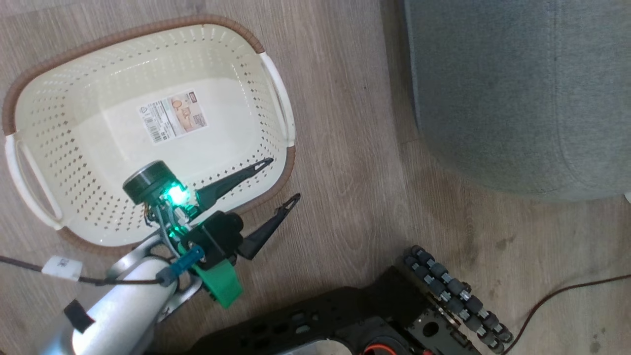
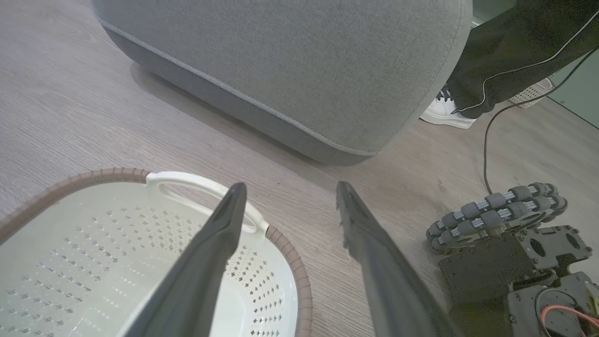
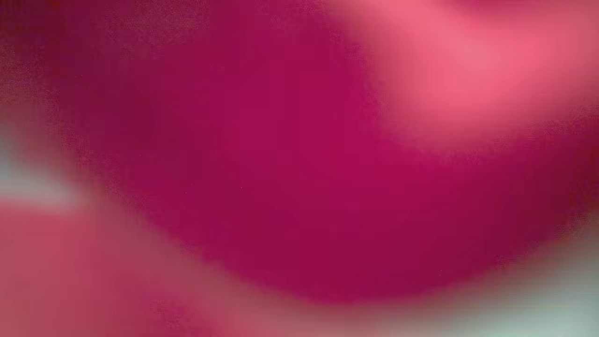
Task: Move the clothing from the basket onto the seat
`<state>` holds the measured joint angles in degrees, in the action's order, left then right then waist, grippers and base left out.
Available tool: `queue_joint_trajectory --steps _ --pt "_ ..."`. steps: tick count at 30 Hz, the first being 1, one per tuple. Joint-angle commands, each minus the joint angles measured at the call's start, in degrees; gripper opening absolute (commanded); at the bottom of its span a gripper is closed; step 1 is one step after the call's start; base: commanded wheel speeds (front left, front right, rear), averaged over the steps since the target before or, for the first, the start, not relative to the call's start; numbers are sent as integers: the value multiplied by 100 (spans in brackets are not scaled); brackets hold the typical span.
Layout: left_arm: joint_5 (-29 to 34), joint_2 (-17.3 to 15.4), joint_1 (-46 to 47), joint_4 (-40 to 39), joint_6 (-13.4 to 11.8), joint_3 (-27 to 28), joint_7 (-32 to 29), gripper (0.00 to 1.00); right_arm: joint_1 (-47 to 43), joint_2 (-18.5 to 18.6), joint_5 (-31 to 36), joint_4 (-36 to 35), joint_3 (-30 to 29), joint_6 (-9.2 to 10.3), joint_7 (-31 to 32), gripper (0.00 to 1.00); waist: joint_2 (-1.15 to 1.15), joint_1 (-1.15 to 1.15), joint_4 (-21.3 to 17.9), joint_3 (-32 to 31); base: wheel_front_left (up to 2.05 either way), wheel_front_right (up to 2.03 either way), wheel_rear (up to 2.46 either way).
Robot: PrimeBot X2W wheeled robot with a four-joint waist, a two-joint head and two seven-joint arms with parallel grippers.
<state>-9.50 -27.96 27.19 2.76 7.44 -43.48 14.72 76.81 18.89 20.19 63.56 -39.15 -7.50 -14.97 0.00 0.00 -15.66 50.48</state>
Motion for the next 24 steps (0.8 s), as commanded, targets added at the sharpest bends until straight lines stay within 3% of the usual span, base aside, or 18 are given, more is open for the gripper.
queue_joint_trajectory --steps 1,12,17,24 --pt "57 -18 -29 -142 4 86 28 100 -36 121 65 -115 -16 1 -3 100 0 0 -26 -56 0 0 0" --pt "-52 276 150 41 4 -90 28 100 -581 187 225 55 118 1 -3 100 0 0 -136 -761 0 0 0" --pt "-124 495 154 153 4 -149 28 100 -846 247 258 108 477 1 -3 100 0 0 -135 -1193 0 0 0" --pt "-212 858 12 286 4 -109 28 100 -1314 48 -585 -265 1310 1 -3 100 0 0 -60 -1967 0 0 0"
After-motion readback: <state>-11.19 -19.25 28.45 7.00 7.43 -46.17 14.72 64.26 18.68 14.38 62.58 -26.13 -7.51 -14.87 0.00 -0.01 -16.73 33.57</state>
